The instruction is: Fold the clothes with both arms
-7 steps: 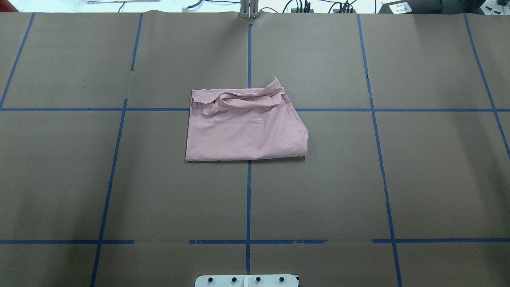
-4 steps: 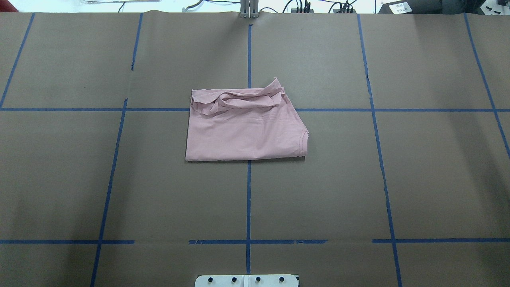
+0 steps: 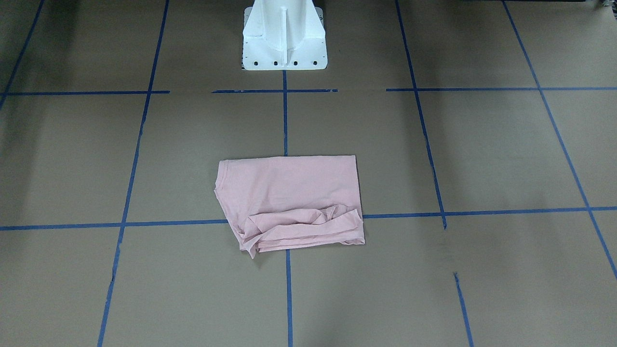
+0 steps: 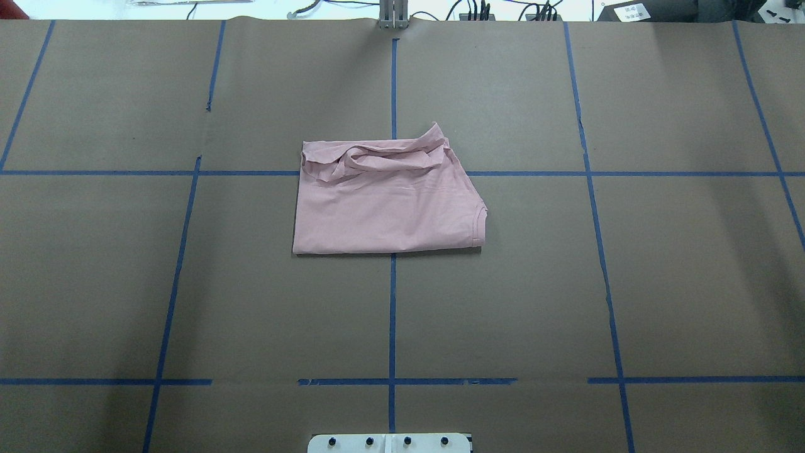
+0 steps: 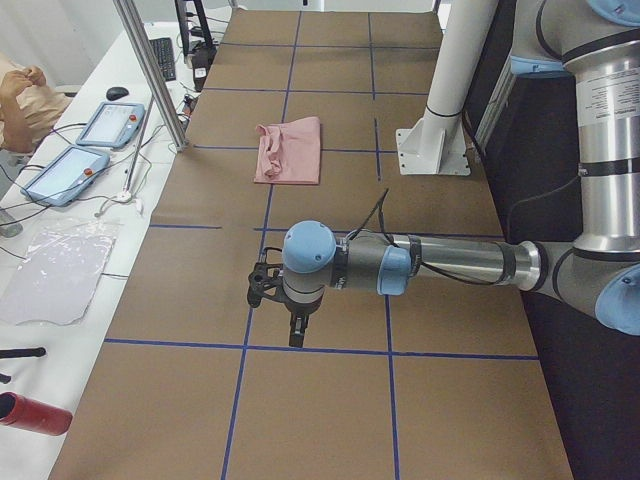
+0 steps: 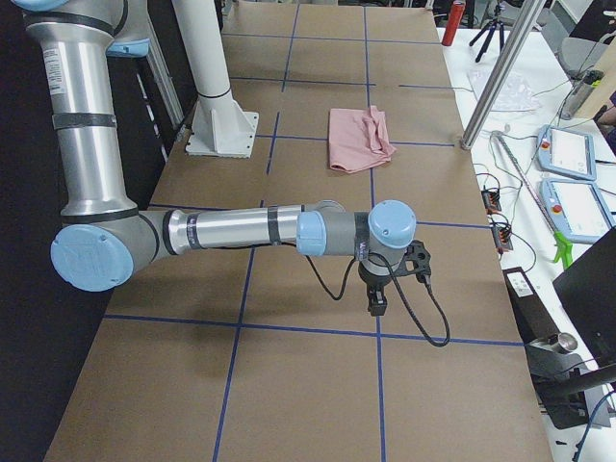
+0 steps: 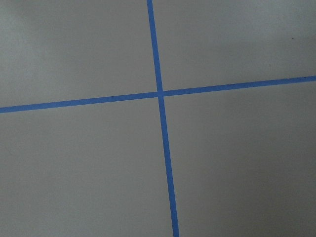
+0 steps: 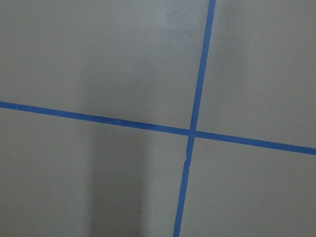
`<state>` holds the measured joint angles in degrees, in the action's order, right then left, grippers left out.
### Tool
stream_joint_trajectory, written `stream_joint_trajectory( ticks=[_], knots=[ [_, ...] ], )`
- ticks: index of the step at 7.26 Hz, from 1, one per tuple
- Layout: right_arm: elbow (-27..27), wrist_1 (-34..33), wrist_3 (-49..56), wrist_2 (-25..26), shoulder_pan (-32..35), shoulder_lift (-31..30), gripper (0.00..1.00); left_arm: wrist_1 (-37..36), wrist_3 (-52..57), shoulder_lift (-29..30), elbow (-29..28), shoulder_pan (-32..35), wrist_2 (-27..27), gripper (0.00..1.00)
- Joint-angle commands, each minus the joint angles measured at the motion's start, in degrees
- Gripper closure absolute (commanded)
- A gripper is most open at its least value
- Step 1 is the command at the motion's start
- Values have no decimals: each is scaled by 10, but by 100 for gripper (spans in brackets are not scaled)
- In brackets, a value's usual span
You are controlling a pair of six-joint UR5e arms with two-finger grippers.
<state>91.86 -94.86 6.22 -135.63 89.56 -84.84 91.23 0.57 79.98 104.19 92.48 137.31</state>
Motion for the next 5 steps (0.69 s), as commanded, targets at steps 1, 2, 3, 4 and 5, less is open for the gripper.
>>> stream_joint_trajectory(
  ticks=[1,2,3,4,5],
  knots=[
    [2,-1,0,34,-11,-1,0,-27,0,-2,6,1,2,0],
    [2,-2,-2,28,-11,-2,0,-25,0,-1,4,1,6,0],
    [1,-2,-2,21,-11,-2,0,-24,0,1,1,0,5,0],
    [1,-2,-3,19,-11,-2,0,-24,0,3,1,0,5,0],
    [0,-2,-3,20,-11,-2,0,-25,0,5,2,0,7,0]
  ],
)
